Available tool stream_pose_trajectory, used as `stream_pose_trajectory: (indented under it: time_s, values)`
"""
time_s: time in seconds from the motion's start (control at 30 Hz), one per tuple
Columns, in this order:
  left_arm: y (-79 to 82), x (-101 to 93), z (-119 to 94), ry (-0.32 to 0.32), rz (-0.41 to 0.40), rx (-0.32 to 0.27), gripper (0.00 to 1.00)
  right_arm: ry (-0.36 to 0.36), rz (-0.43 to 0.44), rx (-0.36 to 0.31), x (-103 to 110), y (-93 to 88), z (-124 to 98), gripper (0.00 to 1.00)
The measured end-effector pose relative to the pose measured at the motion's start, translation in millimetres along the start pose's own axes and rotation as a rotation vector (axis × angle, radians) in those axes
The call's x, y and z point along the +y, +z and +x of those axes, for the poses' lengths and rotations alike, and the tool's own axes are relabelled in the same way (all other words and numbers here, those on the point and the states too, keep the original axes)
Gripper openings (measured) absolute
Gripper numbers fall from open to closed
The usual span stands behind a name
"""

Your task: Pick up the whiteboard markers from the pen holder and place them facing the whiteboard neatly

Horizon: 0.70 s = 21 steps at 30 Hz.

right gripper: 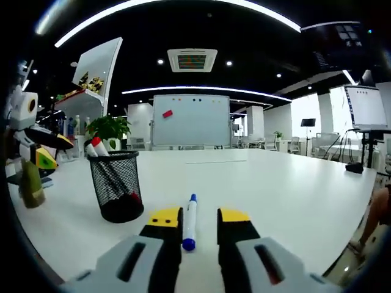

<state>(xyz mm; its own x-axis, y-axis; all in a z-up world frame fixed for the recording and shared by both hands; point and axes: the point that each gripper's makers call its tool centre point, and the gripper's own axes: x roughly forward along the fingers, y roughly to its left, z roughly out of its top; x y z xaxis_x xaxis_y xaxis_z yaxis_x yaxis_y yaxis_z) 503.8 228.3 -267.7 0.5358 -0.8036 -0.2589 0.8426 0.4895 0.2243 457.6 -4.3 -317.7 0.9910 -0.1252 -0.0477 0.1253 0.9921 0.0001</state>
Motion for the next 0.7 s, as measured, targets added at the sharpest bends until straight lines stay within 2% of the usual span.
stream_pose_trajectory:
  time_s: [0.1, 0.33, 0.43, 0.5, 0.57, 0.7]
  values:
    - [0.1, 0.2, 0, 0.000, 0.000, -0.001, 0.62, 0.022, 0.015, -0.040, 7, 8.8, -2, 0.22]
    - [0.0, 0.9, 0, 0.000, 0.000, -0.001, 0.62, 0.099, -0.022, -0.124, 32, 29.2, -6, 0.24]
    - [0.0, 1.1, 0, 0.000, 0.000, -0.002, 0.62, 0.131, -0.011, -0.138, 41, 34.7, -7, 0.22]
    - [0.3, 0.3, 0, 0.000, 0.001, -0.002, 0.62, 0.186, 0.028, -0.121, 54, 34.2, -5, 0.23]
    - [0.3, 0.2, 0, 0.000, 0.001, -0.002, 0.62, 0.201, 0.025, -0.115, 60, 34.9, -3, 0.25]
    - [0.3, 0.5, 0, 0.001, 0.002, -0.004, 0.62, 0.247, -0.006, -0.149, 78, 47.8, -4, 0.26]
